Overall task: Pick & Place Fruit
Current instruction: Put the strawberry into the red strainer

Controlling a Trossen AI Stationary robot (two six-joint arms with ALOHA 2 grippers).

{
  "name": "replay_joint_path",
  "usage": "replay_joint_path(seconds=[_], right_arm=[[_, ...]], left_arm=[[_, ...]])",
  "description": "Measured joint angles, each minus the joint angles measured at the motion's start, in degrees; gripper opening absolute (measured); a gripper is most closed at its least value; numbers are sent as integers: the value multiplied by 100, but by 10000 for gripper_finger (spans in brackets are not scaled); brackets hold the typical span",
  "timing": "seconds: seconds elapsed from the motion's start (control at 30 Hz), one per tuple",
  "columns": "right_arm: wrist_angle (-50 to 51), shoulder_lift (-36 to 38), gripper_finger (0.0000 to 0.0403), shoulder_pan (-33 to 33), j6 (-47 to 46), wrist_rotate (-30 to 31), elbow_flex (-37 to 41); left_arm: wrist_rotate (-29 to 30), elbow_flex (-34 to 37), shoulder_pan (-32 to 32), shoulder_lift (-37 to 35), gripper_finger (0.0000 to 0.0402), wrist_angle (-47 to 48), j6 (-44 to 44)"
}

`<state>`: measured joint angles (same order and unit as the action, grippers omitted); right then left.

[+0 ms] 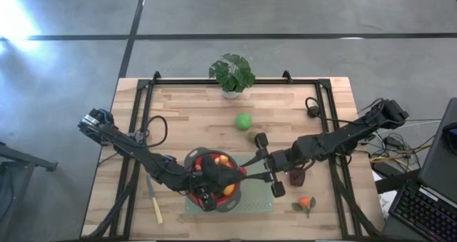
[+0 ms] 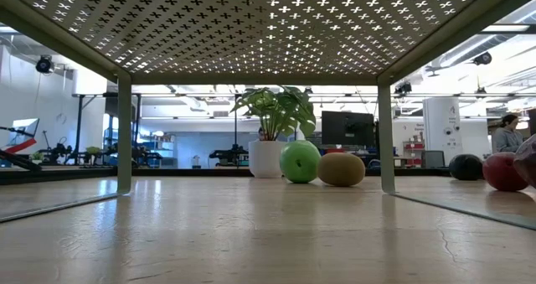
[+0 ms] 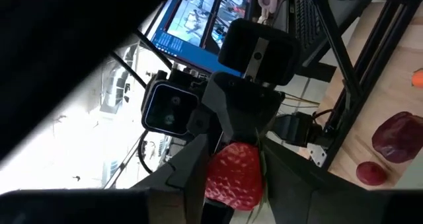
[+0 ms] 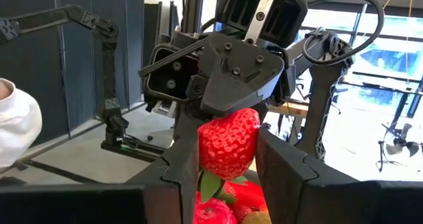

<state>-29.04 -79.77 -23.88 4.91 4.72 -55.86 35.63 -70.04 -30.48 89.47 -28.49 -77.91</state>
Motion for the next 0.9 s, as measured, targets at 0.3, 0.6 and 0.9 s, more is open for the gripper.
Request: replay_joint_path(seconds=[0.3,0.6,0.9], right_arm=[[14,-2,119,0,-17,-112,0],[11,-2,122,0,-24,-182,0],[13,-2,112,1,-24,-196,0]], left_arm=[[143,0,4,-2,166,-28,61],[177,0,13,-4,187,-122,24],[416,0,23,-15,205,-134,192]])
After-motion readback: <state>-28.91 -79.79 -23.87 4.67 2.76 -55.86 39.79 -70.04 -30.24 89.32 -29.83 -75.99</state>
